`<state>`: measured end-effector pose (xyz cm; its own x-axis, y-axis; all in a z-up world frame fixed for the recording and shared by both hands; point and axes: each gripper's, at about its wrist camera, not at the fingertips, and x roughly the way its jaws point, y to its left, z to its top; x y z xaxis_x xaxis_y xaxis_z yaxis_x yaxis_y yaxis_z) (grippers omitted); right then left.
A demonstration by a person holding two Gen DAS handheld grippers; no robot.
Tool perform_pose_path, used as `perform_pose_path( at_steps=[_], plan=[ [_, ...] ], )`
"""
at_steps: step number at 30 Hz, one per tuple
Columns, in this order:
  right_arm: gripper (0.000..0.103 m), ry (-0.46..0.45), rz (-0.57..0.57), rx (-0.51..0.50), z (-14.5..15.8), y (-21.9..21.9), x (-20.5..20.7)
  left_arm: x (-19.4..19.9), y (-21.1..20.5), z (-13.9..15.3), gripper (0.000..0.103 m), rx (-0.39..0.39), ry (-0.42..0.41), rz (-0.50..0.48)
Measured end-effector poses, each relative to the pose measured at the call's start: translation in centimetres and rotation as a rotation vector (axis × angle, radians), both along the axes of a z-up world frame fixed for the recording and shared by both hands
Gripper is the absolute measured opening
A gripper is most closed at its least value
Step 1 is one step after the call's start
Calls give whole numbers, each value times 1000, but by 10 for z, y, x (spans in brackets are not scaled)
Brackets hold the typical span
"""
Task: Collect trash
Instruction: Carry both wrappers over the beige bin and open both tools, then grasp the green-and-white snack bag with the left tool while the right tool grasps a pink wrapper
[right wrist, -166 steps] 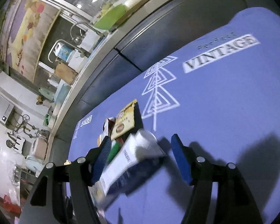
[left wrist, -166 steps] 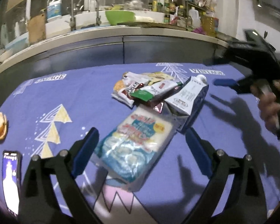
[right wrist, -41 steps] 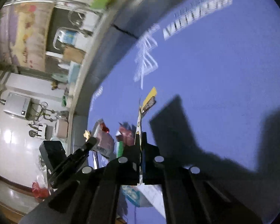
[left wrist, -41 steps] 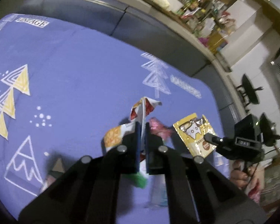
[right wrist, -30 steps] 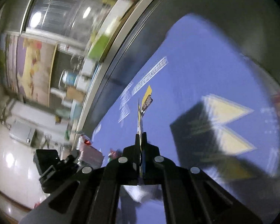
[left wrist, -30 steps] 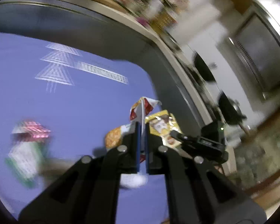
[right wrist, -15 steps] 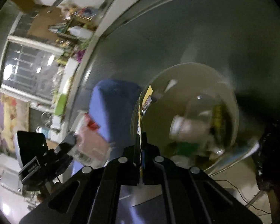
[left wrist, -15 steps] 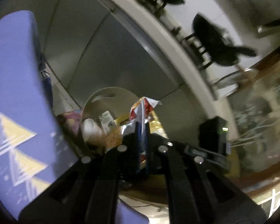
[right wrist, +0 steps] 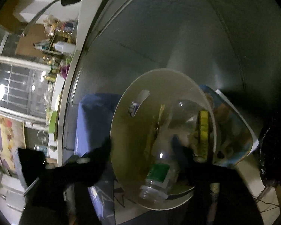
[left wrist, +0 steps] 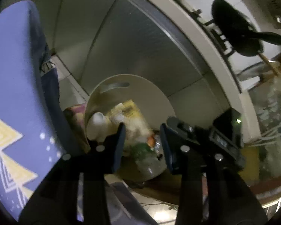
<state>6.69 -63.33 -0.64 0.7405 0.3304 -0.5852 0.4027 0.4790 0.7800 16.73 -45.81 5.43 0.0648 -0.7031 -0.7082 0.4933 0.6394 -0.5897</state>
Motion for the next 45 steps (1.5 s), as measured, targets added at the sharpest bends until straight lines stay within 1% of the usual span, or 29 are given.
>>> perform_pose_path(
  at_steps=[3,7,9,11,12,13,15,16,18,19,21,22,24,25,27,29,30,31,33,34,35,36,37,38,39,40,42,43,45],
  plan=[
    [67,-16,-17,-27,10,0,-6,-15,15,13,36,-50,-8,-20],
    [67,-106,-15,-52,36,12,-12,-49,46,38,36,-99,-88,-49],
    [67,-150,-2,-21,48,20,-12,-65,61,48,36,-103,-137,-56],
    [59,-190,16,43,55,31,-9,-81,80,59,36,-108,-194,-59],
    [50,-203,35,70,58,39,-5,-88,91,64,36,-110,-224,-55],
    [43,-207,52,82,60,47,-2,-97,109,72,36,-114,-265,-43],
    [37,-208,117,103,67,70,11,-110,139,82,36,-131,-314,-17],
    [34,-218,169,115,72,88,19,-116,164,90,36,-145,-338,9],
    [32,-235,246,106,83,116,30,-124,203,101,36,-161,-361,63],
    [32,-239,275,100,88,127,34,-127,230,104,36,-165,-373,107],
    [32,-242,360,90,98,163,47,-134,277,108,36,-156,-392,192],
    [32,-237,404,90,101,182,54,-139,310,107,36,-138,-400,254],
    [32,-227,481,95,103,218,67,-146,357,102,36,-115,-398,344],
    [32,-219,517,92,104,235,72,-149,389,95,36,-105,-378,410],
    [33,-194,590,76,104,274,86,-151,435,79,36,-96,-332,504],
    [33,-165,647,65,102,310,99,-153,482,57,36,-90,-255,607],
    [33,-149,675,57,101,329,105,-153,501,47,36,-103,-212,643],
    [33,-138,694,49,100,343,108,-154,520,35,36,-131,-160,676],
    [35,-110,740,24,98,378,115,-156,542,18,36,-155,-103,714],
    [37,-97,762,9,97,394,119,-157,548,11,36,-138,-101,734],
    [38,-79,791,-10,96,413,124,-158,550,8,36,-94,-123,746],
    [39,-64,816,-24,94,428,128,-158,550,6,36,-28,-162,757],
    [41,-48,838,-35,91,443,131,-158,545,4,36,60,-219,753],
    [42,-30,863,-49,88,458,134,-157,538,3,36,106,-251,736],
    [43,-19,877,-59,86,467,136,-155,531,1,42,150,-284,699],
    [43,-8,888,-71,83,476,138,-153,530,-1,55,166,-301,675],
    [44,16,906,-100,78,493,145,-147,530,-6,71,189,-336,640],
    [44,31,914,-112,74,501,148,-145,530,-8,73,205,-359,624],
    [44,54,921,-122,69,509,154,-139,525,-9,74,217,-372,596]
  ],
)
